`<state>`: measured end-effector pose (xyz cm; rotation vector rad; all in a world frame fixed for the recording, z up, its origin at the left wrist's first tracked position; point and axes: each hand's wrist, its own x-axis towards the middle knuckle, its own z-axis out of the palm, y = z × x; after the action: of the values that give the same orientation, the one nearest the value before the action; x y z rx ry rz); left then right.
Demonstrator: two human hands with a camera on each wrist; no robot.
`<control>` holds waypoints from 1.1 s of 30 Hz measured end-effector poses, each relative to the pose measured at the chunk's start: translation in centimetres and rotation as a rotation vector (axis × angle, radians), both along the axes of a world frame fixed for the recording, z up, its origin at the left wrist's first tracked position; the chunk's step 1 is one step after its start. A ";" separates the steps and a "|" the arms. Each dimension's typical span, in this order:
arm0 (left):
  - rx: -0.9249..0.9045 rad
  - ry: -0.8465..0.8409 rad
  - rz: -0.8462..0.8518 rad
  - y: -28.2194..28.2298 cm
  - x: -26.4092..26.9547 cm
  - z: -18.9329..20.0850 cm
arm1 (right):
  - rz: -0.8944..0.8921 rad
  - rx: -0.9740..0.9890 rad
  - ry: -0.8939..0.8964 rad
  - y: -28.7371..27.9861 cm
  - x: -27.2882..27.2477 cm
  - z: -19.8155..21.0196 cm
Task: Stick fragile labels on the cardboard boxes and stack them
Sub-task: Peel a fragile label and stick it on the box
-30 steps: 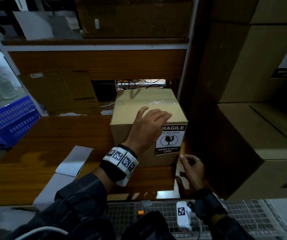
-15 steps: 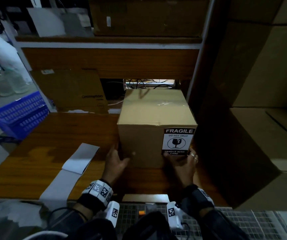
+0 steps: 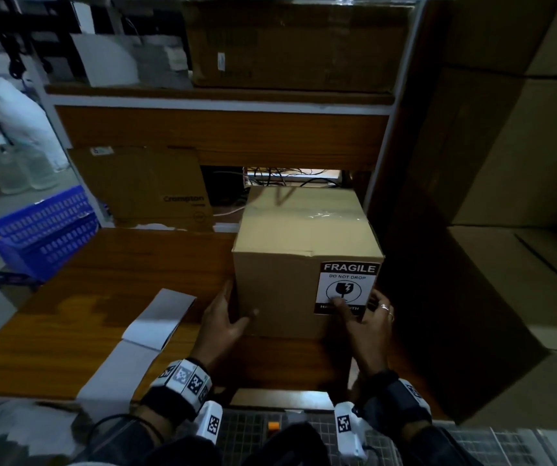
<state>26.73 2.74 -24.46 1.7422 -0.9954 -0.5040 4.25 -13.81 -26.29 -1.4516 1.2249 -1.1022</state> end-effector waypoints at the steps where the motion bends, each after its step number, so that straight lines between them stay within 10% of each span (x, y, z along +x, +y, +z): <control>1: -0.021 -0.009 0.001 0.0 0.2 0.2 | 0.004 -0.005 -0.046 -0.3 -0.1 0.5; 33: -0.359 -0.169 0.131 4.1 -6.6 8.0 | 0.165 -0.206 -0.274 2.1 -6.4 10.6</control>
<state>20.11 6.81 -16.49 1.5289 -1.0109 -0.0863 -2.18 -11.74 -15.66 -1.4672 0.8051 -1.2926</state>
